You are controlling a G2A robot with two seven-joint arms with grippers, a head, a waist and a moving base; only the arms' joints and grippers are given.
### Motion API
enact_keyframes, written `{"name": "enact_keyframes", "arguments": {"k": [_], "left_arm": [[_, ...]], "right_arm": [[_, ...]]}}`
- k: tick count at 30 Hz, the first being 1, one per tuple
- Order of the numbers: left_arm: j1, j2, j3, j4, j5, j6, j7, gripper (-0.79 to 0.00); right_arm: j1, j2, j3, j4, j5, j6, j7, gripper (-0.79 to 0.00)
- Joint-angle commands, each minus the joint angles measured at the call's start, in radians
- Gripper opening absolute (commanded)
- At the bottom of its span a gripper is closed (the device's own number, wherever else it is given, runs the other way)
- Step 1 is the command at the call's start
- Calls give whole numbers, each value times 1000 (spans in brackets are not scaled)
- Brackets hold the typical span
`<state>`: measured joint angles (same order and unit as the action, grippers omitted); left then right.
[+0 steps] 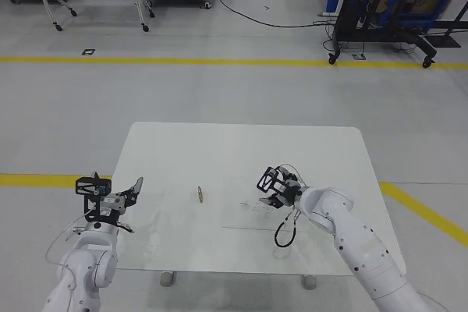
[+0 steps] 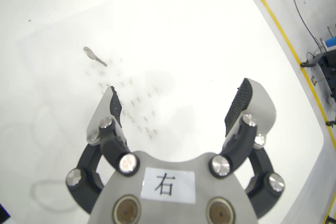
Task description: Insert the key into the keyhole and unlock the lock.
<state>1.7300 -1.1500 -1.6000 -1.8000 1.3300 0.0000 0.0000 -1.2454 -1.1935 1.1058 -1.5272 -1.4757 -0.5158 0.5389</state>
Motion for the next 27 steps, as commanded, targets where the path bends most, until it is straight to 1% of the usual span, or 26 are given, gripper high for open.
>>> {"name": "enact_keyframes", "arguments": {"k": [1,6,9,11,13,15,18,23,27], "left_arm": [[0,0,0,0,0,0,0,0],[0,0,0,0,0,0,0,0],[0,0,0,0,0,0,0,0],[0,0,0,0,0,0,0,0],[0,0,0,0,0,0,0,0],[0,0,0,0,0,0,0,0],[0,0,0,0,0,0,0,0],[0,0,0,0,0,0,0,0],[0,0,0,0,0,0,0,0]], "right_arm": [[26,-3,-25,23,11,-52,5,0],[82,-18,-96,69,6,-86,-2,0],[113,-25,-127,106,24,-137,-28,0],[132,-29,-141,127,30,-154,-35,-31],[148,-33,-157,144,27,-168,-40,-108],[163,-37,-174,164,28,-178,-40,-243],[189,-44,-195,195,40,-201,-44,-400],[225,-57,-231,240,58,-216,-32,-520],[252,-68,-260,274,71,-218,-9,-662]]}}
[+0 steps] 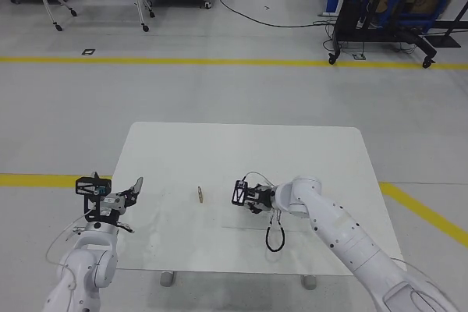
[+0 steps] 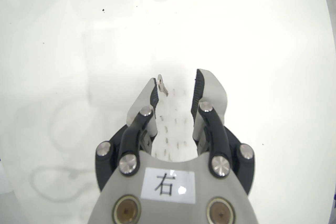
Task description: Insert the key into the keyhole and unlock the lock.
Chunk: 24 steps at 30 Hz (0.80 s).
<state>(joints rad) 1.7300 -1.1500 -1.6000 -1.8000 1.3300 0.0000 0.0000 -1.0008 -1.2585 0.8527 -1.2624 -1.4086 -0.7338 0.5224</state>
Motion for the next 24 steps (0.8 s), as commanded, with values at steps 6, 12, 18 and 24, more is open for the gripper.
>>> {"name": "enact_keyframes", "arguments": {"k": [6,12,18,24], "left_arm": [[0,0,0,0,0,0,0,0],[0,0,0,0,0,0,0,0],[0,0,0,0,0,0,0,0],[0,0,0,0,0,0,0,0]], "right_arm": [[35,-14,-34,36,17,-7,16,-785],[23,-3,-16,17,-2,-33,-27,-785],[7,9,6,-5,-20,-48,-58,-785],[7,9,6,-5,-20,-48,-58,-785]]}}
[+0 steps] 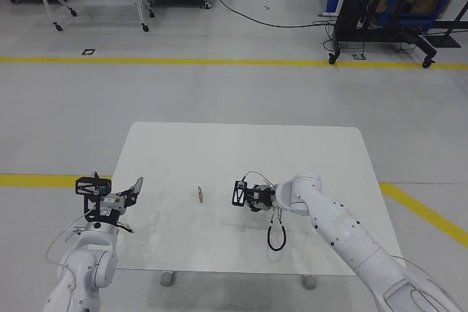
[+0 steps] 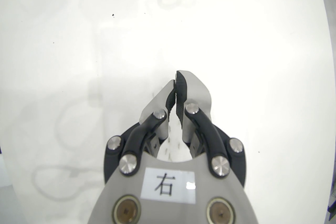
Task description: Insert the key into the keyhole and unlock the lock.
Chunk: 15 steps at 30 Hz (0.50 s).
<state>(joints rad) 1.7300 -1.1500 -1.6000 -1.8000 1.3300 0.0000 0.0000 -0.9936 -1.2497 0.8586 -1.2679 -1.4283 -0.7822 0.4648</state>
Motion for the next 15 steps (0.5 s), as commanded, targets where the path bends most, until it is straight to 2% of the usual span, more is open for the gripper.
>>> {"name": "enact_keyframes", "arguments": {"k": [1,5,8,10,11,15], "left_arm": [[0,0,0,0,0,0,0,0],[13,-2,14,-51,-60,-78,33,0],[9,-1,18,-94,-194,-223,23,0],[-17,1,20,-102,-277,-334,-2,0],[-29,3,25,-99,-295,-363,-51,0],[-29,3,25,-99,-295,-363,-51,0]], "right_arm": [[-2,0,1,-4,1,4,-6,-785],[-49,19,55,-66,16,-30,-193,-785],[-99,44,119,-105,15,-108,-378,-785],[-133,59,156,-127,-29,-118,-467,-785],[-151,65,168,-140,-48,-119,-506,-785],[-156,67,172,-144,-56,-120,-516,-785]]}}
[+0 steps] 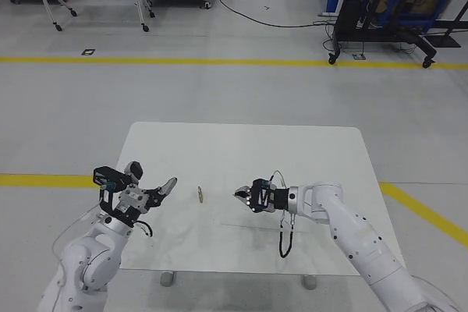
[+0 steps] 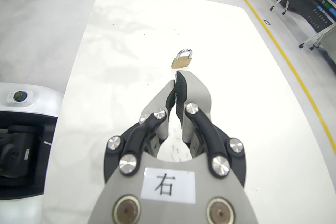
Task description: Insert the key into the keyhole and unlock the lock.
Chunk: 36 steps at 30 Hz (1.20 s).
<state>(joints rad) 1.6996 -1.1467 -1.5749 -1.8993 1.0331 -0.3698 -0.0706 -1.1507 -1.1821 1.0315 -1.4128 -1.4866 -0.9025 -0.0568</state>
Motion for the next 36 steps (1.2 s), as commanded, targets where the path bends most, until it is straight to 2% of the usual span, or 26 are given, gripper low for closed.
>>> {"name": "enact_keyframes", "arguments": {"k": [1,5,7,9,12,14,18,20,21,22,30,32,33,36], "left_arm": [[1,0,0,0,2,6,19,0],[-1,0,5,0,1,2,19,0],[-13,-1,33,20,-54,-76,12,0],[-43,0,48,77,-149,-161,-4,0],[-106,1,84,197,-393,-330,-71,0],[-151,5,116,278,-568,-455,-168,0],[-231,18,203,393,-947,-586,-394,0],[-270,30,239,418,-1124,-604,-536,0],[-275,32,245,420,-1154,-603,-559,0],[-275,32,245,420,-1154,-603,-559,0],[-275,32,245,420,-1154,-603,-559,-209],[-275,32,245,420,-1154,-603,-559,-215],[-275,32,245,420,-1154,-603,-559,-252],[-275,32,245,420,-1154,-603,-559,-292]], "right_arm": [[1,0,-1,1,2,0,5,-785],[1,0,-1,1,2,0,5,-785],[-3,-1,-1,-8,16,5,-10,-785],[-14,0,1,-23,61,-31,-81,-785],[-5,-1,-4,15,137,-110,-185,-785],[7,-2,-47,34,208,-110,-270,-785],[71,19,-172,81,326,-110,-441,-785],[113,36,-256,103,390,-110,-533,-785],[122,39,-275,105,401,-110,-547,-785],[122,39,-275,105,401,-110,-547,-785],[122,39,-275,105,401,-110,-547,-785],[122,39,-275,105,401,-110,-547,-785],[122,39,-275,105,401,-110,-547,-785],[122,39,-275,105,401,-110,-547,-785]]}}
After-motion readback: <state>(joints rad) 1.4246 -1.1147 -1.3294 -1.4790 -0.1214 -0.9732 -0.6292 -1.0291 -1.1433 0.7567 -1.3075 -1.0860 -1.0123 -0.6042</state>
